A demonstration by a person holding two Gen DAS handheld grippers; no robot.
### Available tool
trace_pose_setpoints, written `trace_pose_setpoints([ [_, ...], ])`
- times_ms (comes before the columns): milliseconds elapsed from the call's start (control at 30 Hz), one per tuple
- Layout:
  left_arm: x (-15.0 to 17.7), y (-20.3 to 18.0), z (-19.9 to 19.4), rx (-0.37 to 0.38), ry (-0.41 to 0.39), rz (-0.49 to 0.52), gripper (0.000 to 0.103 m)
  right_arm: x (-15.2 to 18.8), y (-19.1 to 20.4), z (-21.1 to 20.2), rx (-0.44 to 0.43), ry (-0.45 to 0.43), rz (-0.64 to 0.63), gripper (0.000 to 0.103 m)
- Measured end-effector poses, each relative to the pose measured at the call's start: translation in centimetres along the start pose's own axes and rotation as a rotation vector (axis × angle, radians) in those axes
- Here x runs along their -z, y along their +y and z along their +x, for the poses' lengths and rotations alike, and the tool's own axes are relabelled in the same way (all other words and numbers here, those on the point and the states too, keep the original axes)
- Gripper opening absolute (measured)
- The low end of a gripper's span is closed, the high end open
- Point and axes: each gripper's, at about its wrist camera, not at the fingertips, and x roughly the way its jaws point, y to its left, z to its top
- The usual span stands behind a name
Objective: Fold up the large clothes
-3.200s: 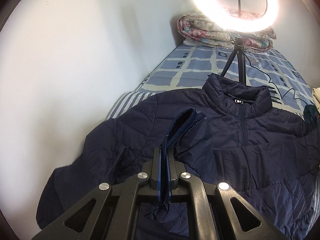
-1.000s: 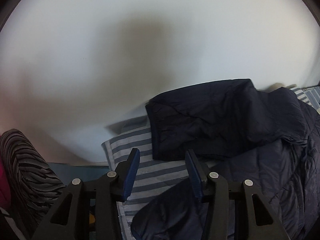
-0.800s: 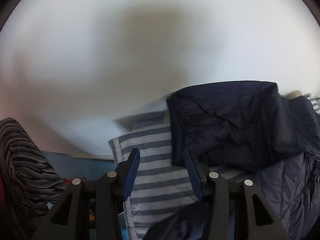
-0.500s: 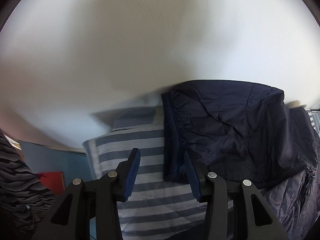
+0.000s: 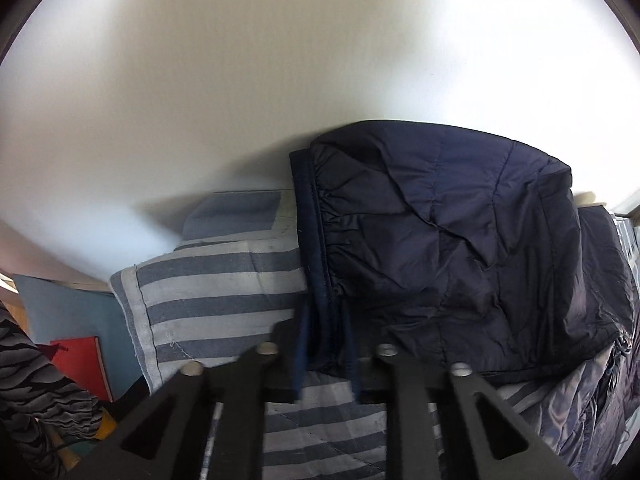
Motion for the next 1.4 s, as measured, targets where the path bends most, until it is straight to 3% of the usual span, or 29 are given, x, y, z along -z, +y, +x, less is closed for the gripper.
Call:
trace_pose_setpoints([
  [133, 0.0, -0.3, 0.5, -0.008, 0.009, 0.016, 0.060, 0.2, -1.5, -1.7, -0.059, -0.033, 0.083, 0.003],
  [300, -0.1, 0.0, 1.3, -0.034, 0.024, 0.007, 0.060, 1.1, -5.9, -5.8, -0.151, -0.150, 0.253, 0.003],
  [500, -0.7, 0.3, 2.5, -0.080, 0.031, 0.004, 0.060, 3.8, -12.1, -11.3, -0.146, -0.280, 0.426, 0.002],
  [833, -2.3, 0.6, 5.8, -0.136, 0.039, 0.021, 0.060, 8.8, -20.7, -16.8, -0.074, -0.385, 0.631, 0.002],
  [1200, -4.1, 3.9, 11.1, -0.196, 0.114, -0.048, 0.060, 18.8, -30.3, -20.9, 0.065, -0.451, 0.852, 0.002],
  [1400, -4.5, 6.1, 13.7, -0.200, 0.166, -0.108, 0.060, 25.1, -34.8, -21.1, 0.182, -0.428, 0.943, 0.002],
])
